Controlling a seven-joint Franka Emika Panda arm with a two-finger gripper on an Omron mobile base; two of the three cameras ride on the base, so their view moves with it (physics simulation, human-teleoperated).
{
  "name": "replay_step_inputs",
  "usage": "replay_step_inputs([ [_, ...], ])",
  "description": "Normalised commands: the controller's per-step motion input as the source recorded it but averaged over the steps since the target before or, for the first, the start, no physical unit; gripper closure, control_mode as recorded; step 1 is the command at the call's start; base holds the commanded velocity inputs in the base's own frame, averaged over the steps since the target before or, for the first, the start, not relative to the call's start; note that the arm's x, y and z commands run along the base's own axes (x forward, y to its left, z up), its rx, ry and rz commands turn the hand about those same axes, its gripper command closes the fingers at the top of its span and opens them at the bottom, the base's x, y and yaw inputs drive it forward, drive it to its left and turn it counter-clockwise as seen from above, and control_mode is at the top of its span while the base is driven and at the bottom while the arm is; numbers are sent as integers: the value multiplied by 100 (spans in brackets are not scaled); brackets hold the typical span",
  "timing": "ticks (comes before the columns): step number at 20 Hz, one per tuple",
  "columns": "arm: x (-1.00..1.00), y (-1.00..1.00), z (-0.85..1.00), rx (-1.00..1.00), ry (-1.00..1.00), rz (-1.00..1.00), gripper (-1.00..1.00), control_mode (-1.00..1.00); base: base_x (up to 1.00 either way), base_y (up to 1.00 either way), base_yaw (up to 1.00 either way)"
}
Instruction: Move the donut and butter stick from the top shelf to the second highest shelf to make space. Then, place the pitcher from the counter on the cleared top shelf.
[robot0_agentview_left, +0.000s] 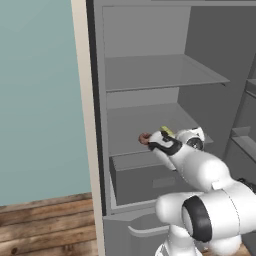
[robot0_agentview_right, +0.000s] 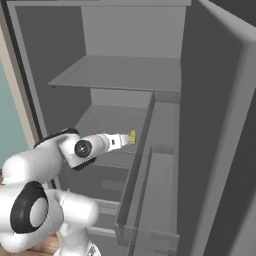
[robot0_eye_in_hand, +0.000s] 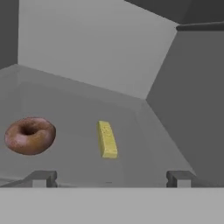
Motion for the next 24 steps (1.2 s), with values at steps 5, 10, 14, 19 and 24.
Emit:
replay_step_inputs([
  [5,-30,0,100,-1,21,2,-100,-100,0,0,0],
  [10,-25,0,100,0,32,3,-100,-100,0,0,0],
  [14,-34,0,100,1,42,4,-100,-100,0,0,0],
  [19,-49,13,51,3,35,10,-100,-100,0,0,0],
  [24,-94,30,-79,15,-3,15,-100,-100,0,0,0],
])
